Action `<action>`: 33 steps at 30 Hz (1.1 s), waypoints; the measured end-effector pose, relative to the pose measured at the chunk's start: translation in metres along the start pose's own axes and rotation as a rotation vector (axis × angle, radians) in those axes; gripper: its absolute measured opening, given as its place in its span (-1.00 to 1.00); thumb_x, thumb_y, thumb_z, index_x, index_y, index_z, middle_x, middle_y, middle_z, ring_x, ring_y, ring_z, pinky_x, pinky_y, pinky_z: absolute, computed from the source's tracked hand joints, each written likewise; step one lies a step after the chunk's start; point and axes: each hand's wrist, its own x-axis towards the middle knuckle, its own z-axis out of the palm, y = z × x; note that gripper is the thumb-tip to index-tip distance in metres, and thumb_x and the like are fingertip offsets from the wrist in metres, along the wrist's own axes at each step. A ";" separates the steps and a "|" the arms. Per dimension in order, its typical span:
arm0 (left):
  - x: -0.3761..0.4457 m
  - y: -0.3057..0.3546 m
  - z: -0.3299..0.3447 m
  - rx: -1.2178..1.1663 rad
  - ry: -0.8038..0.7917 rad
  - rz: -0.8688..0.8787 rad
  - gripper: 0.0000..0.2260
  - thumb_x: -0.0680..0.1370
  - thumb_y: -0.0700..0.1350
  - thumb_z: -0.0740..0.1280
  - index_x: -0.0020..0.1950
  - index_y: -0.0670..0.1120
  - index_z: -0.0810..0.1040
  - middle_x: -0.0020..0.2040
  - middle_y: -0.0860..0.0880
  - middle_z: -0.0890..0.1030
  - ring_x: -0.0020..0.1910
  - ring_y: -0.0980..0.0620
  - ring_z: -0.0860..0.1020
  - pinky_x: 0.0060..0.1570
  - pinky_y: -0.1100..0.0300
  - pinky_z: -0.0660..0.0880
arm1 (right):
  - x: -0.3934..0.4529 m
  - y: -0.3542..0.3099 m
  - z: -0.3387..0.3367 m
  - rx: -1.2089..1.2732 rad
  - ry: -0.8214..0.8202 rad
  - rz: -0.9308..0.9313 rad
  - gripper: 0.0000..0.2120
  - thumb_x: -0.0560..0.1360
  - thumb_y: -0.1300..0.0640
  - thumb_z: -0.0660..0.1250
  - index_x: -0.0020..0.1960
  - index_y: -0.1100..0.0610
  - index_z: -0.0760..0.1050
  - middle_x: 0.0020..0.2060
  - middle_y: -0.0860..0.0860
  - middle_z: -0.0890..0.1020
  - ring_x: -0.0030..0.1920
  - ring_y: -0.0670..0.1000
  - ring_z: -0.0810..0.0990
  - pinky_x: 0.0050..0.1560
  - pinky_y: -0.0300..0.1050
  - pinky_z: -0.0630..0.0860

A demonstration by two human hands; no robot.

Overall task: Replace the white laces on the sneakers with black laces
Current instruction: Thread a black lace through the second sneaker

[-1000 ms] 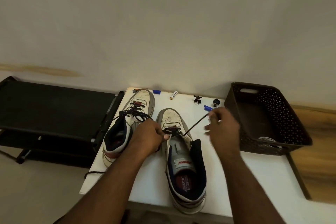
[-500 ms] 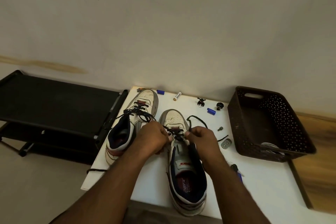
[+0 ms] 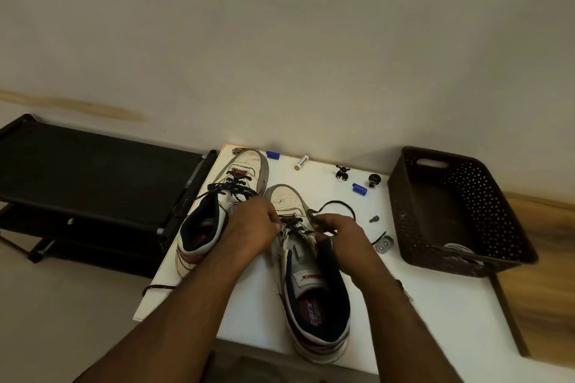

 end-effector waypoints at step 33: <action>0.011 -0.004 0.021 -0.144 0.060 -0.024 -0.71 0.47 0.14 0.41 -0.28 -0.02 0.46 -0.29 0.01 0.51 -0.25 0.05 0.49 -0.29 0.19 0.34 | 0.001 -0.010 0.019 0.350 0.153 0.207 -0.76 0.57 0.19 0.25 -0.23 0.19 0.58 -0.29 0.11 0.58 -0.24 0.04 0.51 -0.14 -0.05 0.50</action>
